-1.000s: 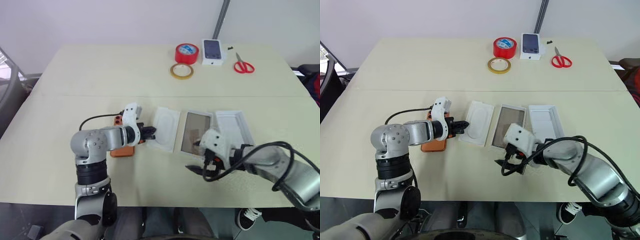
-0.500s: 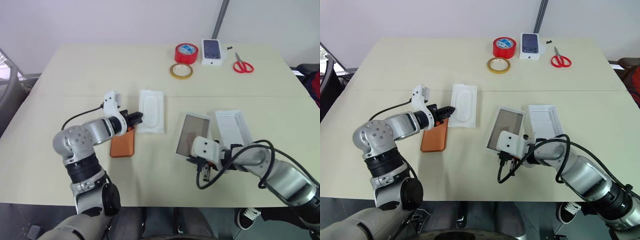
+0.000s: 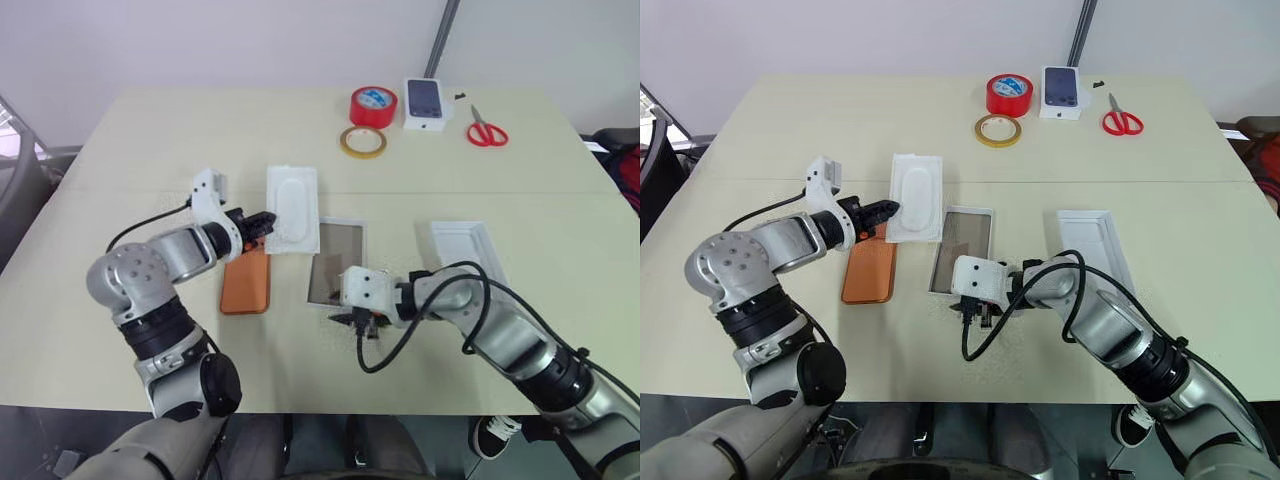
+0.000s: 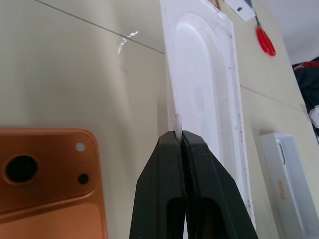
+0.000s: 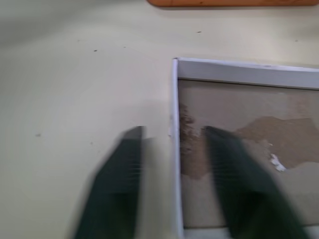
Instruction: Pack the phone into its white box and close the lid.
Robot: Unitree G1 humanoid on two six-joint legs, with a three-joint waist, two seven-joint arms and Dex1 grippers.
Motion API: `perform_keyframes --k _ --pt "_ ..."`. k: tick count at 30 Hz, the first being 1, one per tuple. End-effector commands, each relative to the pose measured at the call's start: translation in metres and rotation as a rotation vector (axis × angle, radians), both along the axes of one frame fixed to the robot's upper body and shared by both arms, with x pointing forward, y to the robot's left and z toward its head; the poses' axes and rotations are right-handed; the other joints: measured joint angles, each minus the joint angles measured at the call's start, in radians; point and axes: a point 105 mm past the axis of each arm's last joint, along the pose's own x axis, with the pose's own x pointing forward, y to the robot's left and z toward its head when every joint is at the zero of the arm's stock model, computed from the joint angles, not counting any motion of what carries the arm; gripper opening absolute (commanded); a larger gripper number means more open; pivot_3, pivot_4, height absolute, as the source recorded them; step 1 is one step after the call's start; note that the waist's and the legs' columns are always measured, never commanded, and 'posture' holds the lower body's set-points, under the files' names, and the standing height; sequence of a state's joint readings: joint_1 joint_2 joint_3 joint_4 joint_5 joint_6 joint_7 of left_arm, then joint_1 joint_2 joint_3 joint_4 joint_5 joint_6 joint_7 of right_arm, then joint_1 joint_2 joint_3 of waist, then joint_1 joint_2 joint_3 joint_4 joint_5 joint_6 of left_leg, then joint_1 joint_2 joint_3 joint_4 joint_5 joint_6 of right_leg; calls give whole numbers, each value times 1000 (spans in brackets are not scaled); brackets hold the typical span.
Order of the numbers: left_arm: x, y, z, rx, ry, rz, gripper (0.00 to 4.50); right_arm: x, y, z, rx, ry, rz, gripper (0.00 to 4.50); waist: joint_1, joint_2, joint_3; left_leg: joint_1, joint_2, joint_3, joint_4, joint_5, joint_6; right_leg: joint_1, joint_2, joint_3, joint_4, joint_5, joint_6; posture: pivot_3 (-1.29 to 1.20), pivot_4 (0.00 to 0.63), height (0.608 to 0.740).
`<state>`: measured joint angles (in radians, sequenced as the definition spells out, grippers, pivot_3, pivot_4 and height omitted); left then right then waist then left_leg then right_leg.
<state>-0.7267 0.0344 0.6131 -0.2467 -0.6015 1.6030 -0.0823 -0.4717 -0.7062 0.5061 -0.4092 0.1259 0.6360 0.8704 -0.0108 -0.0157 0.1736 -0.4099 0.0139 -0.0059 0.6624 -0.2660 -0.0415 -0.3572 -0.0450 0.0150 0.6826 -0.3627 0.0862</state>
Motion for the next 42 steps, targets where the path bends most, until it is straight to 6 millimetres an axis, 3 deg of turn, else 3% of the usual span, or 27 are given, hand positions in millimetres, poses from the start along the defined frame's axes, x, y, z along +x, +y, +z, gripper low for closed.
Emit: perform_keyframes --k 1,7,15,18,22,24,27,30,33,37,42 --pt "-7 -14 7 3 -43 -47 0 11 -17 29 44 -104 -67 3852 1 0 0 0 0 0 0 0 0 0 0 0 0 0 0 0 150 740" --pt "-24 -45 -9 26 -23 -131 0 20 -58 47 61 -111 -204 3852 1 0 0 0 0 0 0 0 0 0 -1 0 0 0 0 0 150 740" --pt "-33 -62 -23 42 24 -175 0 27 -72 51 55 -152 -272 3852 -1 0 0 0 0 0 -1 0 0 0 0 1 0 0 0 0 150 740" --pt "-37 -65 -27 50 33 -198 827 30 -72 53 59 -163 -280 3933 0 0 0 0 0 0 -1 0 0 0 0 1 0 0 0 0 150 740" --pt "-38 -59 -26 51 21 -206 2724 34 -69 59 108 -163 -294 3933 0 0 0 0 0 0 0 0 0 0 0 1 0 0 0 0 150 740" --pt "-37 -55 -23 50 12 -207 2724 35 -68 61 126 -158 -297 3933 -1 0 0 0 0 0 0 0 0 0 0 1 0 0 0 0 150 740" --pt "-31 -40 -12 54 -28 -170 2779 43 -64 65 164 -147 -328 3150 -2 0 0 0 0 0 -1 0 0 0 0 1 0 0 0 0 150 740" --pt "-24 -23 2 68 -89 -126 2779 52 -56 65 182 -137 -356 1644 -2 0 0 0 0 0 -1 0 0 0 1 0 0 0 0 0 150 740" --pt "-21 -1 14 198 -230 -101 2779 63 -38 59 185 -127 -376 149 -9 0 0 0 0 1 -2 0 -1 -1 1 1 0 0 0 0 150 740" --pt "-33 11 18 324 -423 -198 2779 85 -19 54 179 -161 -440 57 -9 1 0 1 0 1 -5 2 -3 -3 0 2 0 0 0 0 150 740" --pt "-57 20 4 451 -549 -360 2779 101 -2 46 191 -139 -487 57 -3 1 0 0 0 2 -5 2 -3 -3 0 2 -1 0 -1 0 150 740"
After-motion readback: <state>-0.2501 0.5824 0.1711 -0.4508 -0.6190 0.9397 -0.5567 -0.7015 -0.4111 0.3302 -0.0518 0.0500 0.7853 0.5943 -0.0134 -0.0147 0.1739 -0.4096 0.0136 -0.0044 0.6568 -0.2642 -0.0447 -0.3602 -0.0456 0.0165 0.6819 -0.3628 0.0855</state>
